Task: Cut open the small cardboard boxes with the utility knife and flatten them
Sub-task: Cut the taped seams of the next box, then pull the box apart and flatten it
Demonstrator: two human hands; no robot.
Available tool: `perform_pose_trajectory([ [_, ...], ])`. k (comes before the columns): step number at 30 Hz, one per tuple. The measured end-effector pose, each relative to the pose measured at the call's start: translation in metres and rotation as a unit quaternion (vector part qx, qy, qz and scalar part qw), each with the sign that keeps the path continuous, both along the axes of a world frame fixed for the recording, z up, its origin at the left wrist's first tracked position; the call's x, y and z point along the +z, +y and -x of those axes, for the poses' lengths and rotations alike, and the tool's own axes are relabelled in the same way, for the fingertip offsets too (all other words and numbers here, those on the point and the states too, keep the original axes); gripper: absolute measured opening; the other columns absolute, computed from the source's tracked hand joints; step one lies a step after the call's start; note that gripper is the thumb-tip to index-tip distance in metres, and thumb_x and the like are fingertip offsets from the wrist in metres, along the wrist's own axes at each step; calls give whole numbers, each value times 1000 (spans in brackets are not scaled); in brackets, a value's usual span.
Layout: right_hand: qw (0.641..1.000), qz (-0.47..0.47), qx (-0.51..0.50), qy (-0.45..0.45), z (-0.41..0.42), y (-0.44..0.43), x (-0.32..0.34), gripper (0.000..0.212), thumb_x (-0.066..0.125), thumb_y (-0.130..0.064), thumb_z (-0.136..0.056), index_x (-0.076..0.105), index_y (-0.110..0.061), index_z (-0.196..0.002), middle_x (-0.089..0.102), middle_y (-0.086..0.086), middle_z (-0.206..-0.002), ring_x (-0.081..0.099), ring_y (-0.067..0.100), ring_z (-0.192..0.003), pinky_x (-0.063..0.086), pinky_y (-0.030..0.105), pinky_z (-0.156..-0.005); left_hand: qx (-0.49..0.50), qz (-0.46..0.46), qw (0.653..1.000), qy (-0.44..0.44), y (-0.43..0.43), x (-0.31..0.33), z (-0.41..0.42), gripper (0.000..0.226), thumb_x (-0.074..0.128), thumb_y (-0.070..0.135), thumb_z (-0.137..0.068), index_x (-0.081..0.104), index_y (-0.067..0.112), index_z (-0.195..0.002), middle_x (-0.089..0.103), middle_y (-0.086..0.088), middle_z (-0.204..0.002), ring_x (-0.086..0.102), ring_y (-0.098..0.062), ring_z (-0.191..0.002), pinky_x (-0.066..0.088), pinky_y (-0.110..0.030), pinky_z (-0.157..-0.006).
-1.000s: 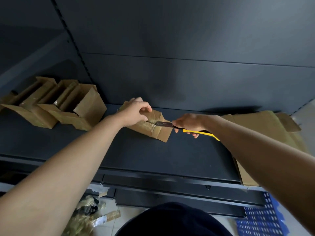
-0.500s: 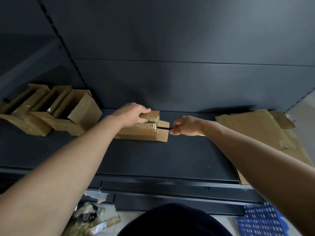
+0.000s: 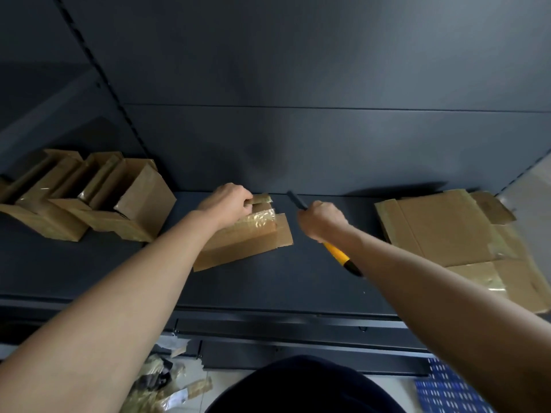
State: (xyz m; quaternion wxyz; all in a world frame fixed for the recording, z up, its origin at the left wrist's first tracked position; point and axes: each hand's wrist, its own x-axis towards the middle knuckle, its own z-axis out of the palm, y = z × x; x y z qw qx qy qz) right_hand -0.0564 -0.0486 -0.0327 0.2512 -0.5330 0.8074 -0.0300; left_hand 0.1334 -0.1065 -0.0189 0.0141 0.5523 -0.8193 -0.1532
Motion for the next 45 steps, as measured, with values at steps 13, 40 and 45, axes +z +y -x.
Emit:
perform_pose_trajectory([
  [13, 992, -116, 35, -21, 17, 3, -58, 40, 43, -29, -100, 43, -5, -132, 49, 14, -125, 50, 29, -112, 42, 35, -88, 95, -31, 983, 155, 5, 2, -14, 30, 72, 49, -76, 58, 26, -88, 57, 13, -88, 53, -4, -78, 36, -21, -58],
  [40, 932, 48, -160, -321, -49, -41, 61, 37, 62, -21, -86, 40, -12, -113, 36, 6, -118, 47, 24, -99, 56, 36, -79, 158, 61, 957, 234, 7, 38, 2, 18, 57, 16, -92, 67, 19, -106, 68, 1, -101, 62, -16, -89, 48, -27, -65],
  [45, 919, 78, -161, -350, -40, -37, 60, 35, 45, -2, -88, 41, -8, -122, 46, 15, -122, 62, 28, -78, 59, 45, -74, 206, -31, 941, 266, 7, 41, 3, 49, 53, 5, -91, 53, 28, -134, 56, 1, -132, 57, -12, -95, 39, -13, -54],
])
